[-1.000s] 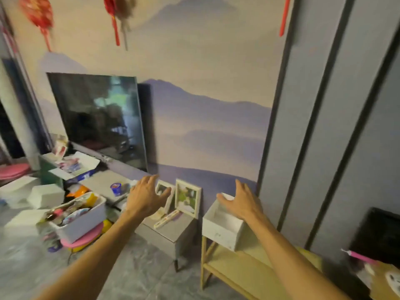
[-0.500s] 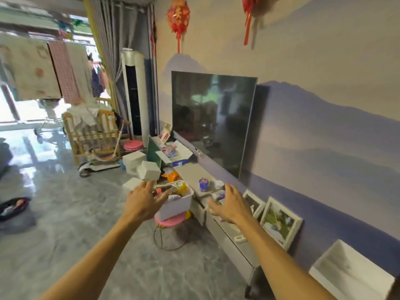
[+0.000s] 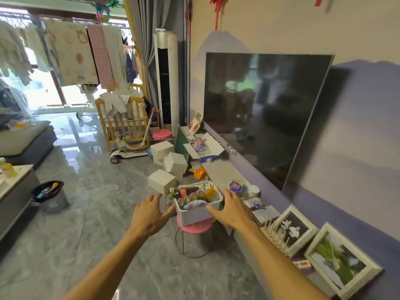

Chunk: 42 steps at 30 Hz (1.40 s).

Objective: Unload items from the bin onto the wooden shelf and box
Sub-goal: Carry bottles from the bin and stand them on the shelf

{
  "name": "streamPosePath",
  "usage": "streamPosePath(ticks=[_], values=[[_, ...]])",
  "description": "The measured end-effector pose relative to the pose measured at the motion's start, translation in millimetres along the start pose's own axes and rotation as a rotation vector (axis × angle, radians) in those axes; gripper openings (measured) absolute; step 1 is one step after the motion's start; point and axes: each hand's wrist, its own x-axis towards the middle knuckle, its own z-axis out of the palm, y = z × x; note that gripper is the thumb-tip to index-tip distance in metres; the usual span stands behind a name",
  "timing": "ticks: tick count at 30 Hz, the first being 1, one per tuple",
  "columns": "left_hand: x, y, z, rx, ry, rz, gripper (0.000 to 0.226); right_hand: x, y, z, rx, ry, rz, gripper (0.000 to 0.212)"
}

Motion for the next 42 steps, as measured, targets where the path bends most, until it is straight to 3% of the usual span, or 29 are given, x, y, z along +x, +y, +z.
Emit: streamPosePath(ticks=[6,11,17,21,30,37,42], values=[[106,9,45,0.026,-0.043,-0.078,0.098,138,17,7,-0.020,-0.050,-0.046,0.108],[181,16,75,0.027,-0.094,-0.146,0.093,246,23,16,-0.045,-0.112,-0.087,0.106],[265,2,112,0.006,-0.157,-0.219,0.093,358,24,53,-0.067,-0.239,-0.092,0.120],[328,-19,147,-0.023,-0.203,-0.258,0.096,433,13,83,-0.110,-0.292,-0.131,0.115],[468,-99,252,-0.070,-0.399,-0.348,0.099,597,-23,195,-0.245,-0.502,-0.231,0.109],[515,-139,344,-0.083,-0.585,-0.473,0.097,690,-4,309,-0.383,-0.651,-0.318,0.097],[542,-167,431,-0.052,-0.622,-0.553,0.101,745,15,401,-0.450,-0.701,-0.419,0.088]])
